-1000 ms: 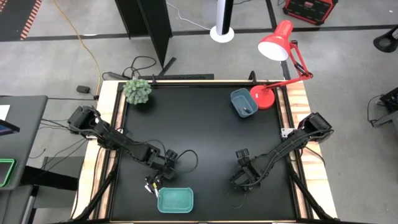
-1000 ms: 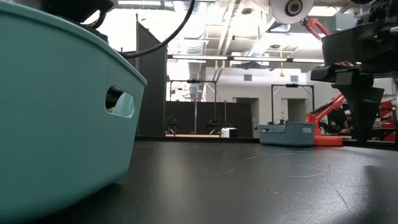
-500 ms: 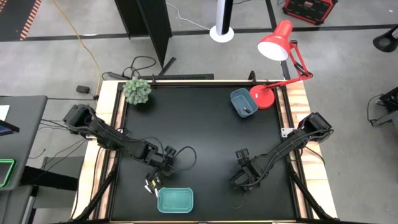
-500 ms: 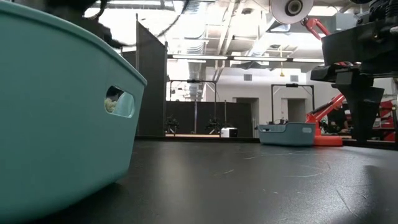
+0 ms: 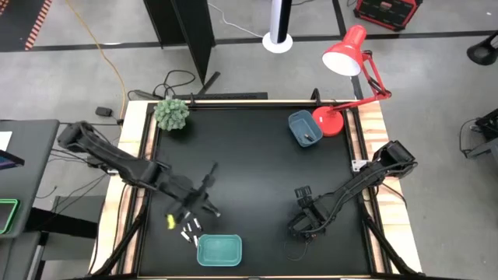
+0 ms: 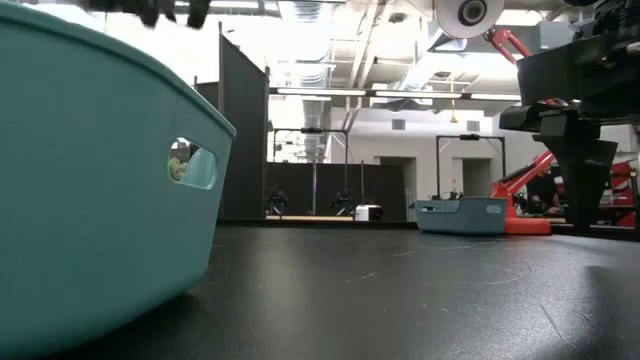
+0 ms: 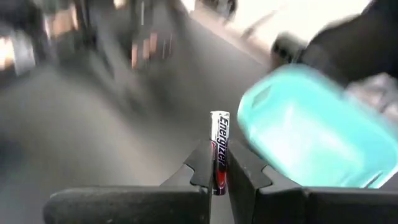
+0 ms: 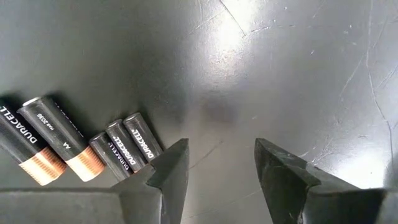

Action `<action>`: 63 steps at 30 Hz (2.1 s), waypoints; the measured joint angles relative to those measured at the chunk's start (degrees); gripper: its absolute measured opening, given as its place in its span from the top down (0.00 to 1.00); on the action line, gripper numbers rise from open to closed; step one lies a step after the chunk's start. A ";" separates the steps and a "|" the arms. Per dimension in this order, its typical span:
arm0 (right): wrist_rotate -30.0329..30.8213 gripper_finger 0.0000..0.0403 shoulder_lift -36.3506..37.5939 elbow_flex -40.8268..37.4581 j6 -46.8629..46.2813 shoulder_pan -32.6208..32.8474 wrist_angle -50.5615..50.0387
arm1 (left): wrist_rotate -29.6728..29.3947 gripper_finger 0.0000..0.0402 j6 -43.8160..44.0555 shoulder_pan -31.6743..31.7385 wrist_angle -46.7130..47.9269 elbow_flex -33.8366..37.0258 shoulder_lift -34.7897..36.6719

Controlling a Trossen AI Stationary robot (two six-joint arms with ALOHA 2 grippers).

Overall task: Sort batteries
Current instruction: Put the silver battery into the green bin, then put the black battery into the blue bin

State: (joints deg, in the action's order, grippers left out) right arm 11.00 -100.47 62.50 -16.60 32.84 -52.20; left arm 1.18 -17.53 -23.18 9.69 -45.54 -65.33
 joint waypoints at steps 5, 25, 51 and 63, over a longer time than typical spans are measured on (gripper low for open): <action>0.00 0.51 0.00 0.00 -0.02 0.00 0.10 | 8.33 0.96 -2.86 -0.01 -6.18 -0.09 5.75; 0.02 0.51 0.00 0.00 -1.83 0.00 0.17 | -7.48 0.96 5.52 -0.02 -7.38 -0.11 6.13; 0.02 0.51 0.00 0.00 -1.94 0.00 -0.01 | 1.41 0.96 16.27 -13.55 -7.84 -0.15 -17.82; 0.00 0.48 0.00 0.00 -1.96 0.00 -3.29 | -0.45 0.73 20.40 -13.62 -6.94 -0.15 -18.71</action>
State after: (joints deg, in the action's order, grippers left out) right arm 11.00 -100.47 62.50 -18.57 32.84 -55.48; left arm 0.73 2.87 -36.80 2.75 -45.69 -84.04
